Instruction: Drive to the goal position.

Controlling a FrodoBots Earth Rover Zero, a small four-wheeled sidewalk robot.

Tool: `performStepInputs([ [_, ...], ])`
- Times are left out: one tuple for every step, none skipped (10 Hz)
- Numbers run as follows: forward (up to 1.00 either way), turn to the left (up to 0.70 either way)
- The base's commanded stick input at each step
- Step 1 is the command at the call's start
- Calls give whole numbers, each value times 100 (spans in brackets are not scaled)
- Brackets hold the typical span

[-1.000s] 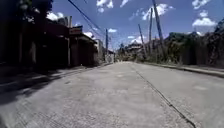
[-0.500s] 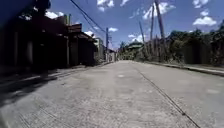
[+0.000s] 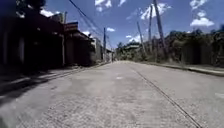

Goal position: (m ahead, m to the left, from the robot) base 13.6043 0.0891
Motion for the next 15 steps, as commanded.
performStepInputs([
  [70, -12],
  [70, 0],
  [70, 0],
  [70, 0],
  [70, 0],
  [70, 0],
  [70, 0],
  [70, 0],
  [70, 0],
  [70, 0],
  [85, -33],
  [85, -34],
  [85, -34],
  [85, -34],
  [85, -31],
])
